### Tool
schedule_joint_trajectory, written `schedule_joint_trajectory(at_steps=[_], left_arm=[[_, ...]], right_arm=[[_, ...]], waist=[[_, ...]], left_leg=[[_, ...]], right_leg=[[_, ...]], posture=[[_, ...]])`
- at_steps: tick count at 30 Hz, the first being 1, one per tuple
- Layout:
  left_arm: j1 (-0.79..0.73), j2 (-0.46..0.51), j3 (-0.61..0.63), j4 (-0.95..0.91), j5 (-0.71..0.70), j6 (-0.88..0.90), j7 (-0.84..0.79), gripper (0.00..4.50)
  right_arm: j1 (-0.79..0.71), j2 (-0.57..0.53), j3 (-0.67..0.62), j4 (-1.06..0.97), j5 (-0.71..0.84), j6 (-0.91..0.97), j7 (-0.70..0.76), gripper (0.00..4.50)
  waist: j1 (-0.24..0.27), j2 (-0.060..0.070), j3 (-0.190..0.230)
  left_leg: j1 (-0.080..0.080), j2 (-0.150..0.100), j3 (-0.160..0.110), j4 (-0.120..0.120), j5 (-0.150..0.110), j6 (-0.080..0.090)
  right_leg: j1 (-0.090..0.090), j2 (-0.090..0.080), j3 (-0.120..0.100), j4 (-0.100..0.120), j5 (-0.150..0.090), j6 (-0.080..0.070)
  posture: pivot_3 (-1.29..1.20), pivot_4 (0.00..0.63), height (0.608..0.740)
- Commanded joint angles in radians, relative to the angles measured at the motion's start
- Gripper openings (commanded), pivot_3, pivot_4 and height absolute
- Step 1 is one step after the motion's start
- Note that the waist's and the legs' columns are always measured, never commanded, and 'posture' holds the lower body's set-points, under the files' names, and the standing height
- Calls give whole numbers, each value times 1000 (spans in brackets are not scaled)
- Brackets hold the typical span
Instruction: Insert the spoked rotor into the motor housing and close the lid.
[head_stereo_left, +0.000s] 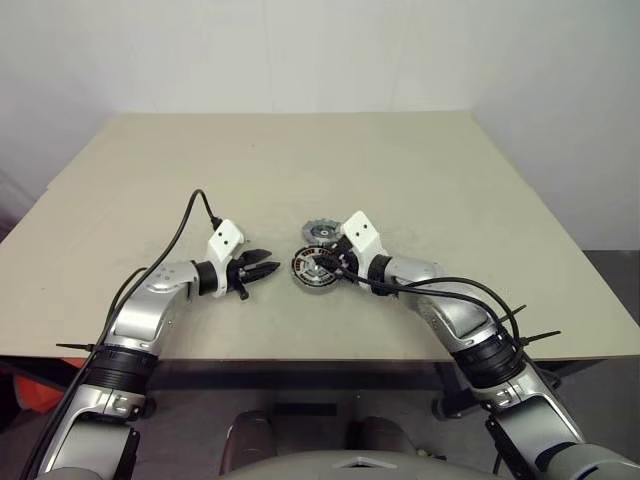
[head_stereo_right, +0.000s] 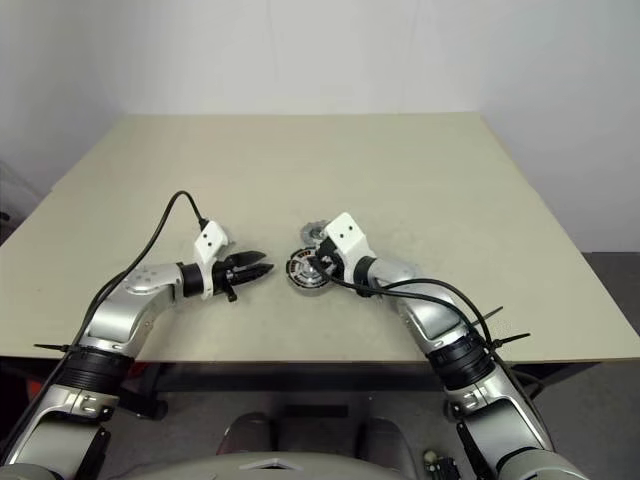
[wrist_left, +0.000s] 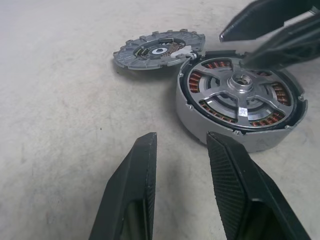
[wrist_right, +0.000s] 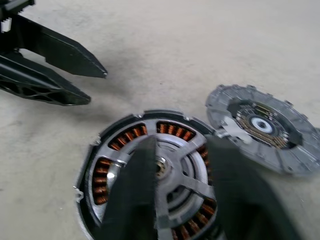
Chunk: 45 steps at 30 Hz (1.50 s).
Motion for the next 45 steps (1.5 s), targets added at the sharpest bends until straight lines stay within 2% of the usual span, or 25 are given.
schedule_joint_trajectory(at_steps=[1, 12, 17, 23, 26, 30, 32, 34, 37, 41, 45], left_arm=[[2, 11, 22, -31, -1, -15, 8, 1657], [15, 13, 20, -41, 0, -10, 20, 1657], [6, 7, 16, -26, 3, -14, 26, 1657], [-3, -5, 10, -12, 6, -21, 32, 1657], [-6, -8, 10, -3, 8, -25, 31, 1657], [-17, -20, 6, 8, 7, -26, 24, 1657], [-30, -28, 6, 21, 5, -27, 21, 1657], [-40, -35, 9, 31, -3, -23, 14, 1657], [-53, -48, 6, 44, -6, -23, 5, 1657], [-64, -65, 3, 50, 0, -24, 6, 1657], [-55, -72, 3, 38, 2, -24, 13, 1657]], right_arm=[[-19, 11, -20, -36, -14, 10, 21, 1095], [11, 58, 11, 66, -83, 34, 43, 1095], [-11, 69, -62, 32, -48, 76, 61, 1095], [-25, 22, -140, -113, 16, 87, 143, 1095], [-30, -48, -142, -149, 1, 51, 204, 1095], [-51, -244, -58, -71, -131, -193, 389, 1095], [-82, -349, -4, -10, -201, -371, 528, 1460], [-129, -407, 44, 62, -261, -516, 625, 1993], [-225, -403, 110, 187, -357, -738, 704, 2972], [-326, -361, 181, 346, -459, -974, 763, 2972], [-390, -296, 204, 471, -513, -1087, 768, 2972]], waist=[[0, 0, 0], [0, 0, 0], [0, 0, 0], [1, 0, 0], [1, 0, 0], [4, 0, 0], [4, 0, 0], [3, 0, 0], [-7, 0, 0], [-6, 0, 0], [-5, 0, 0]], left_leg=[[0, 0, 0, 0, 0, 0], [0, 0, 0, 0, 0, 0], [3, 0, 0, 0, 0, 0], [2, 0, 0, 1, 0, 0], [2, 0, 0, 0, 0, 0], [2, 0, 0, 1, 0, 0], [2, 0, 0, 2, 0, 0], [2, 0, 0, 2, 0, 1], [3, 1, 0, 3, -1, 1], [2, 1, 0, 4, -2, 5], [-1, 2, 0, 14, -6, 12]], right_leg=[[0, 0, 0, 0, 0, 0], [0, 0, 0, 0, 0, 0], [2, 0, 0, 0, 0, 0], [2, 0, 0, 0, 0, 0], [2, 0, 0, 0, 0, 0], [3, 0, 0, 0, 0, 0], [3, -1, 0, 0, 0, 0], [3, 0, 0, 0, 0, 0], [2, 0, 0, 2, 0, 0], [1, 0, 0, 3, 1, -2], [0, 0, -1, 3, 1, -2]], posture=[[0, 0, 740], [0, 0, 740], [0, 0, 740], [0, 0, 740], [0, 0, 740], [0, 0, 740], [0, 0, 740], [0, 0, 740], [0, 0, 740], [0, 0, 740], [0, 0, 740]])
